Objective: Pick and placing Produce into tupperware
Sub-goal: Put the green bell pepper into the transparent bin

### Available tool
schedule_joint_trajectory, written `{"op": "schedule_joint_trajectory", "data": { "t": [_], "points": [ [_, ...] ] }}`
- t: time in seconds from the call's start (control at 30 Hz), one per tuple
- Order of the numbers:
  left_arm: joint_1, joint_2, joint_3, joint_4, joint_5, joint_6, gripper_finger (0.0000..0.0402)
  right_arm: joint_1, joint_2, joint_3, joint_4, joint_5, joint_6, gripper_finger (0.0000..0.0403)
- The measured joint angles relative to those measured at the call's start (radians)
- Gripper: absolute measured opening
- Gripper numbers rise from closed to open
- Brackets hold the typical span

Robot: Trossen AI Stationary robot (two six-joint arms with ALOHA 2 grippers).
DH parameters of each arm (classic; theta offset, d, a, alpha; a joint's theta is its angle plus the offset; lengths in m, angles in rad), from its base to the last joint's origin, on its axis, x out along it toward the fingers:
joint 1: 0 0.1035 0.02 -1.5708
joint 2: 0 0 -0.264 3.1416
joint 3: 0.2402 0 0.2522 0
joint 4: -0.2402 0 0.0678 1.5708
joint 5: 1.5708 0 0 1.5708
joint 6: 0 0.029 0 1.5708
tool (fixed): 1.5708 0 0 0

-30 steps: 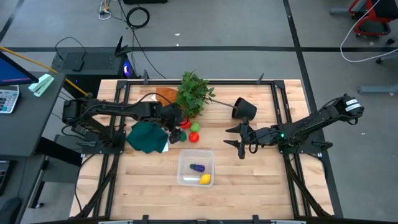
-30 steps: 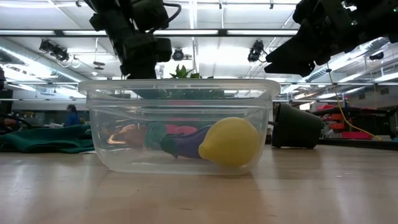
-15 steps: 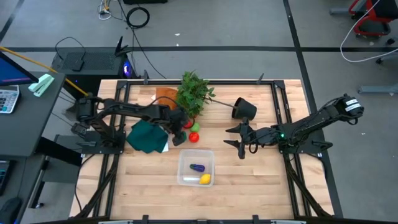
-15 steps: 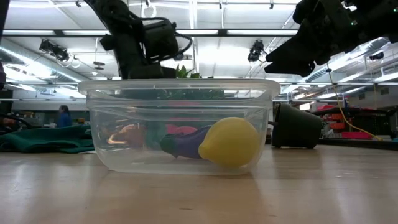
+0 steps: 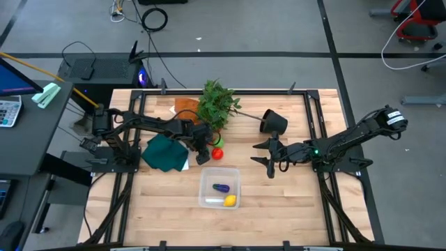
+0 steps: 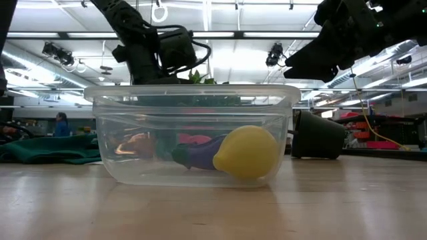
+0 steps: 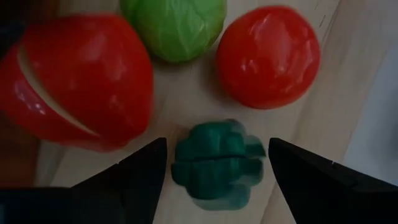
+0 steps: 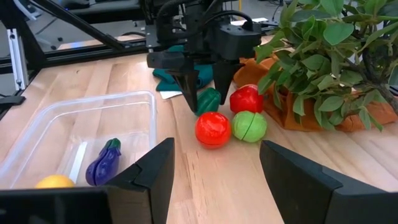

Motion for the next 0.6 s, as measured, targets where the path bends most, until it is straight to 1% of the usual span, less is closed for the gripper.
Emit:
{"op": "schedule_joint_trajectory", "data": {
  "t": [0.2, 0.33, 0.47, 0.6],
  "points": [
    [0.0, 0.0, 0.0, 0.007, 0.002, -0.011, 0.0286, 0.0, 0.0, 0.0, 0.0, 0.006, 0.0, 0.0195],
    [-0.001, 0.0, 0.0, 0.006, 0.039, -0.026, 0.0286, 0.0, 0.0, 0.0, 0.0, 0.006, 0.0, 0.0195],
    [-0.007, 0.0, 0.0, 0.006, 0.042, -0.026, 0.0286, 0.0, 0.0, 0.0, 0.0, 0.006, 0.0, 0.0195],
    [-0.007, 0.0, 0.0, 0.006, 0.043, -0.025, 0.0276, 0.0, 0.0, 0.0, 0.0, 0.006, 0.0, 0.0195]
  ]
}}
